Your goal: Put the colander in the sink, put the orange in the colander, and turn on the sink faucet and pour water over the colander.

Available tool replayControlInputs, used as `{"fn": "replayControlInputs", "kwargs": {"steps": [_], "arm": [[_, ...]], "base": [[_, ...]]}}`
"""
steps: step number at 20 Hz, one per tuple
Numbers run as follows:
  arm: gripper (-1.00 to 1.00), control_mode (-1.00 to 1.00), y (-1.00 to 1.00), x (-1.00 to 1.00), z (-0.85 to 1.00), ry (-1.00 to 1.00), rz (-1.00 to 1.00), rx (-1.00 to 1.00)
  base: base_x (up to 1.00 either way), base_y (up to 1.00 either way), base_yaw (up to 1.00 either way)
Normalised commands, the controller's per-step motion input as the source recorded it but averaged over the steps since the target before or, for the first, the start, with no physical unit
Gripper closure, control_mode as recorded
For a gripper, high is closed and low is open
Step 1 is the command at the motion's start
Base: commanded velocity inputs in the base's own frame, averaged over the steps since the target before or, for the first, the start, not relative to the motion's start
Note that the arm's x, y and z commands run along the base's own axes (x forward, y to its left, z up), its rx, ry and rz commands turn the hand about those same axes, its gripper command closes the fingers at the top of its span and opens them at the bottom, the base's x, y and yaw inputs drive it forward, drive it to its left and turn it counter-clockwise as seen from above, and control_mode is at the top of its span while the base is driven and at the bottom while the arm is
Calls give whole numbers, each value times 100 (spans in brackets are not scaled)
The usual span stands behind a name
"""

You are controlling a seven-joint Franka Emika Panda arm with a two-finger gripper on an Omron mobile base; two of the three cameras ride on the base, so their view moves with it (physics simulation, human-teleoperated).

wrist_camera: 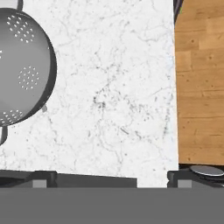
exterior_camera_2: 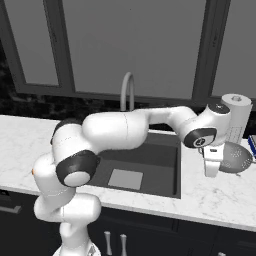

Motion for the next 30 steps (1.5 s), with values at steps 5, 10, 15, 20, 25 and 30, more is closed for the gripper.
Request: {"fn": "replayControlInputs", "kwargs": {"steps": [5, 10, 15, 20, 25, 30], "arm": [[-100, -100, -11, 46, -25, 0, 0, 0], [-100, -100, -28, 23, -21, 0, -1, 0], [-100, -100, -33, 21, -13, 0, -1, 0], [-100, -100, -23, 32, -6, 0, -2, 0], [-100, -100, -11, 39, -20, 0, -3, 0], [-100, -100, -4, 29, -34, 0, -5, 0]], "base": [[0, 0, 0], [0, 0, 0], [0, 0, 0], [0, 0, 0], [0, 0, 0], [0, 0, 0]]}}
